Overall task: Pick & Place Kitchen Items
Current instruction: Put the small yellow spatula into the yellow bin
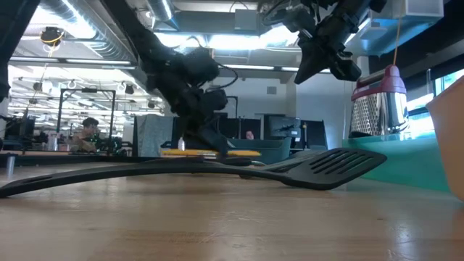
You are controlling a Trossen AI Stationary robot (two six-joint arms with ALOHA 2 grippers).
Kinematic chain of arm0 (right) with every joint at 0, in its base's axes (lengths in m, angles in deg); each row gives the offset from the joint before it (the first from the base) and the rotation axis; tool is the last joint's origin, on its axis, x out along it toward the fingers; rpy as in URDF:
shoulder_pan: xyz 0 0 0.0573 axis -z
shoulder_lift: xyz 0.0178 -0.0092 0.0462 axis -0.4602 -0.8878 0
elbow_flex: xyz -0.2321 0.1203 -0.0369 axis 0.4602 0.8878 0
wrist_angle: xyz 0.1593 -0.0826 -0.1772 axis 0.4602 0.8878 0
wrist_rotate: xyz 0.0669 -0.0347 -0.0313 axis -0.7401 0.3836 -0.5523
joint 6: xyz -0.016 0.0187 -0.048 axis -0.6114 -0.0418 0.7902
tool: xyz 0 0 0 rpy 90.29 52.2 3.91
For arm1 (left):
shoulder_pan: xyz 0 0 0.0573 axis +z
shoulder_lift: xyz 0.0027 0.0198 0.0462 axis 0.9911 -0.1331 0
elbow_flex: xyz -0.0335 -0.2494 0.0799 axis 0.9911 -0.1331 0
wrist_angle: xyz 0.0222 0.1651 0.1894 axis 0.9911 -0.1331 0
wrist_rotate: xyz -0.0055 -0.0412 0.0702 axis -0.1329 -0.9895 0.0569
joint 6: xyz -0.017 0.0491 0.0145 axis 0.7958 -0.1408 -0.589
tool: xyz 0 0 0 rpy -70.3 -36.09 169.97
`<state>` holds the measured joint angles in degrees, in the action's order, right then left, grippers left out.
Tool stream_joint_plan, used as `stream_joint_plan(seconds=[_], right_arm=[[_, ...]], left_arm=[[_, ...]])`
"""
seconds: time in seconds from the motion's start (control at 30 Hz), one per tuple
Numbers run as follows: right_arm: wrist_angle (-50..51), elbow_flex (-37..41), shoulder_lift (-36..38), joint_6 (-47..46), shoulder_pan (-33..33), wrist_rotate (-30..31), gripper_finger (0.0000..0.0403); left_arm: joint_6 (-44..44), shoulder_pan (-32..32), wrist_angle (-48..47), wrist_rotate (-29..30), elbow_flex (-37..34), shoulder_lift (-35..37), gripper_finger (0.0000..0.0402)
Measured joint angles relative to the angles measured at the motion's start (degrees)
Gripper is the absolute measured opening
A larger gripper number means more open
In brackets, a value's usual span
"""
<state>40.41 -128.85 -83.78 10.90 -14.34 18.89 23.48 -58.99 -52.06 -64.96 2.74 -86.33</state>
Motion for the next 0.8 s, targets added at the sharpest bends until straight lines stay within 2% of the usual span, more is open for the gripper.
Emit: stream_joint_plan(seconds=[0.23, 0.33, 0.6, 0.8], right_arm=[[-1.0, 0.0, -0.4, -2.6, 0.0, -4.9, 0.0012], [-5.5, 1.4, -0.6, -4.1, 0.0, -7.0, 0.0039], [-14.4, 6.1, -0.6, -7.6, 0.2, -6.1, 0.0132], [-14.9, 9.6, -1.7, -7.6, 0.5, -5.9, 0.0186]], left_arm=[[1.0, 0.3, 0.0, -0.6, 0.1, 4.3, 0.0003], [3.0, 1.0, 0.6, -0.6, 0.1, 5.9, 0.0], [4.1, 3.2, 1.5, -0.9, 0.2, 7.5, 0.0002], [4.0, 3.4, 1.7, -0.9, 0.2, 7.2, 0.0001]])
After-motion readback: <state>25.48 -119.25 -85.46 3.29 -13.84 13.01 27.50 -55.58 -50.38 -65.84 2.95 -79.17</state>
